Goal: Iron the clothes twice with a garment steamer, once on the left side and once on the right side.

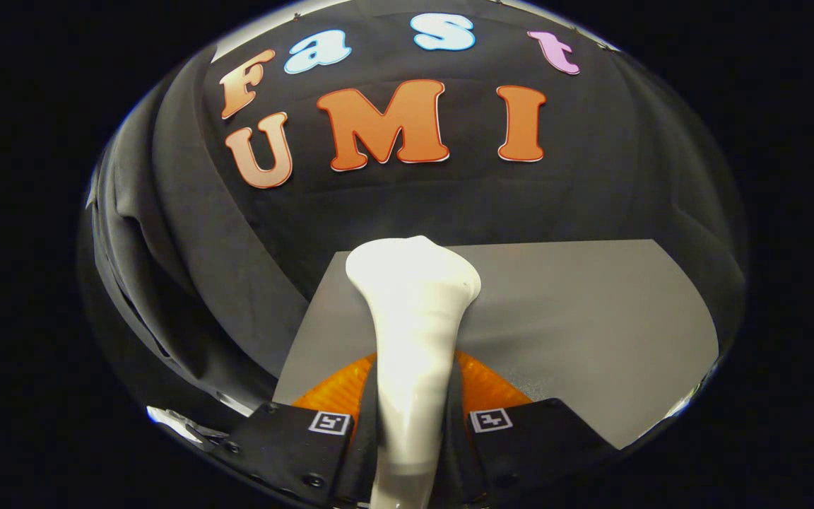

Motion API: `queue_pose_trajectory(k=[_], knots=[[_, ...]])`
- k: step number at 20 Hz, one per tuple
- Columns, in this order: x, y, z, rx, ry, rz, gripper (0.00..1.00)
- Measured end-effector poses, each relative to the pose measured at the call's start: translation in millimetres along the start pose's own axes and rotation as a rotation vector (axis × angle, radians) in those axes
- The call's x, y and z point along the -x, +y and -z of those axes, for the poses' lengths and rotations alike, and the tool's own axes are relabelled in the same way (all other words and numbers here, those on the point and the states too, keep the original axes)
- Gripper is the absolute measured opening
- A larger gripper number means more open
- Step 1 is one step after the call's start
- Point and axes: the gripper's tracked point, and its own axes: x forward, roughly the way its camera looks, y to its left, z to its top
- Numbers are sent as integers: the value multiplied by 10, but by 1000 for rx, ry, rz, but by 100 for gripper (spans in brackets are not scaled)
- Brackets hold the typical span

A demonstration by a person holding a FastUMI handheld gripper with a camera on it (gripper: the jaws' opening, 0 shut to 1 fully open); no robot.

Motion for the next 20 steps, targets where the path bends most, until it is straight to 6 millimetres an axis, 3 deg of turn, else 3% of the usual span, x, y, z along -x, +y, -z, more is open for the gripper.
queue_pose_trajectory(k=[5, 10, 14, 20], knots=[[388, 3, -140, 27, -154, 73, 47], [1069, 193, -186, 43, -333, 57, 46], [1643, 199, -145, 85, -442, 48, 46], [2406, 298, 24, 126, -553, -30, 46]])
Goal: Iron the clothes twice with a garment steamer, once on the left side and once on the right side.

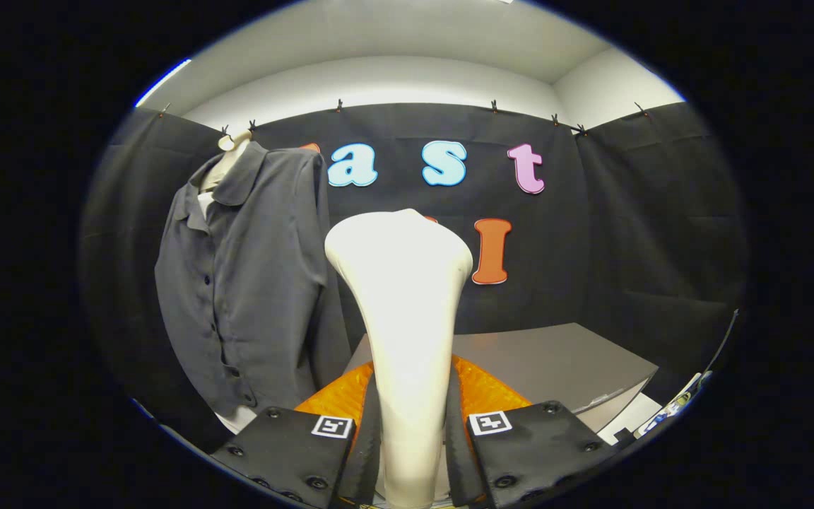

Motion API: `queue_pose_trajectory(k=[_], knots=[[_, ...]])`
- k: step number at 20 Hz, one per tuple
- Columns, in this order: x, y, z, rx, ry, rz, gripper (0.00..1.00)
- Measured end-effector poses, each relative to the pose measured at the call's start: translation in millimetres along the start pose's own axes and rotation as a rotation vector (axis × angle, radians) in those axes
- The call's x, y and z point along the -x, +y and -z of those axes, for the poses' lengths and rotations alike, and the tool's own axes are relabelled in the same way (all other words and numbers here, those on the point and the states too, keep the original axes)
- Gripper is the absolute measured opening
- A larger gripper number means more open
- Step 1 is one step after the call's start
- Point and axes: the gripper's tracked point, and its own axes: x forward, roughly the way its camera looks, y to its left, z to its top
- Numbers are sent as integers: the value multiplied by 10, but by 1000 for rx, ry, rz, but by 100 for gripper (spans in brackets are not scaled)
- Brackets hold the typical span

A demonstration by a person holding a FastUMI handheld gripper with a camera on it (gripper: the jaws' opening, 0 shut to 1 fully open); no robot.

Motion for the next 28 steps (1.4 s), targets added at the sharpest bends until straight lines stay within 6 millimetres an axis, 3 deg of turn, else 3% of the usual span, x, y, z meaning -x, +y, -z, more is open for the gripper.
queue_pose_trajectory(k=[5, 11, 22, 28], knots=[[479, 304, -124, -5, -109, -117, 46], [761, 626, -251, 8, -185, -111, 46], [954, 1705, -535, 7, -325, -18, 46], [872, 2335, -566, 6, -336, -13, 46]])
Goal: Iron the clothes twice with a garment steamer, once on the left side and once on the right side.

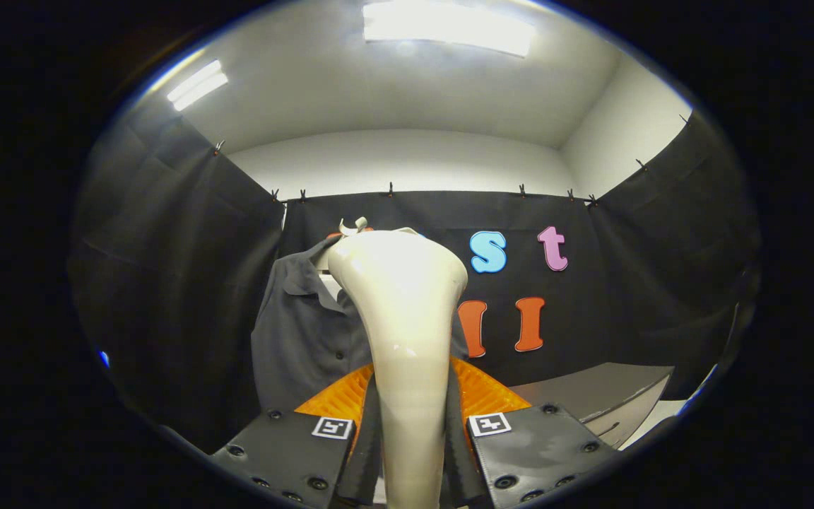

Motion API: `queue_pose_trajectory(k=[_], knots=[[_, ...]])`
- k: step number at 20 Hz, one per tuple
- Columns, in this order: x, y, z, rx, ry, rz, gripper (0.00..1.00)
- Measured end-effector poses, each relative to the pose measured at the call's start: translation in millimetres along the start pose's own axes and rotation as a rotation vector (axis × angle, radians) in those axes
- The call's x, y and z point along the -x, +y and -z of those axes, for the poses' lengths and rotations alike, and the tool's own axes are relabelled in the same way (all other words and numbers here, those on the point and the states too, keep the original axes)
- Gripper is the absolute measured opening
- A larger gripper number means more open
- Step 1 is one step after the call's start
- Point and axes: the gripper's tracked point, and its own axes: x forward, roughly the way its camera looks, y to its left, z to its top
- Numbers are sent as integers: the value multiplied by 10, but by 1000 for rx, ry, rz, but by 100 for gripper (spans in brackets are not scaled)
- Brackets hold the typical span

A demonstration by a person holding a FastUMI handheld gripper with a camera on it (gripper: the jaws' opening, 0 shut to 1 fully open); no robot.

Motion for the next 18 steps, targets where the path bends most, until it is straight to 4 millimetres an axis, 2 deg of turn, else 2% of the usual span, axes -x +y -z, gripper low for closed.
queue_pose_trajectory(k=[5, 9, 14, 18], knots=[[-188, 387, 22, 19, -1, -3, 46], [-426, 516, 38, 22, 8, 10, 46], [-668, 467, 109, 31, 28, 39, 46], [-851, 403, 256, 13, 61, 55, 46]])
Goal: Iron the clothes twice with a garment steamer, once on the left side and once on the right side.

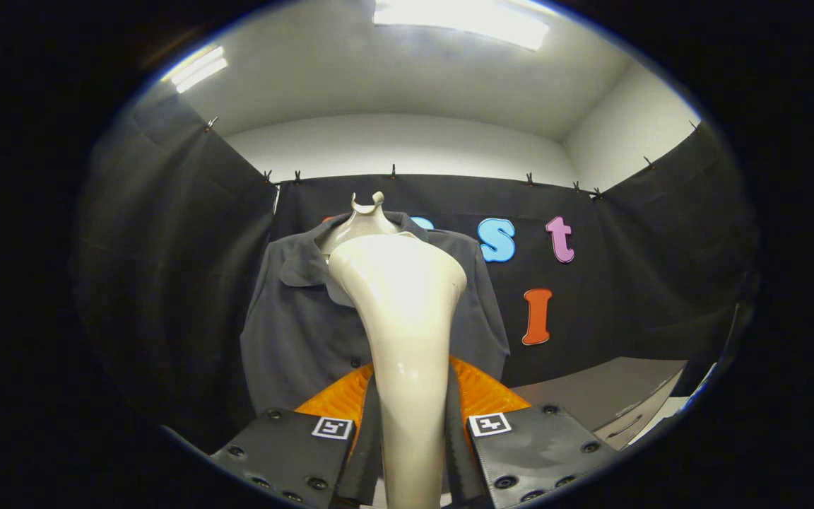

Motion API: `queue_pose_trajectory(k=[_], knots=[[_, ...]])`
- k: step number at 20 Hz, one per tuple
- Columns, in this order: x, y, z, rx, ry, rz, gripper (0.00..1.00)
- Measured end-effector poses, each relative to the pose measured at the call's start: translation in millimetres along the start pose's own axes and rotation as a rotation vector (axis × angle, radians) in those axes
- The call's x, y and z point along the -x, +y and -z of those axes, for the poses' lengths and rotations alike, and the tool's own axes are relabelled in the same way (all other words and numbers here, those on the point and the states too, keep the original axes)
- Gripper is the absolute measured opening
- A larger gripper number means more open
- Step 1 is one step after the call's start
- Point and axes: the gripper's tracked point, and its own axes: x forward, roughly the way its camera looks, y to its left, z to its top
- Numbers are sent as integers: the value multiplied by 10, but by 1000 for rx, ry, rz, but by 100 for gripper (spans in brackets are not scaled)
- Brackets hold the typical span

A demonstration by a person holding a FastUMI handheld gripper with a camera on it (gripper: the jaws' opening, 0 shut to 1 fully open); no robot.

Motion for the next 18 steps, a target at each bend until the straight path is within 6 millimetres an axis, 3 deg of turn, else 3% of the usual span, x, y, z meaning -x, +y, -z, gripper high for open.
queue_pose_trajectory(k=[9, 18], knots=[[-362, -120, 424, -2, 72, 37, 46], [-612, -95, 382, 43, 47, 56, 46]])
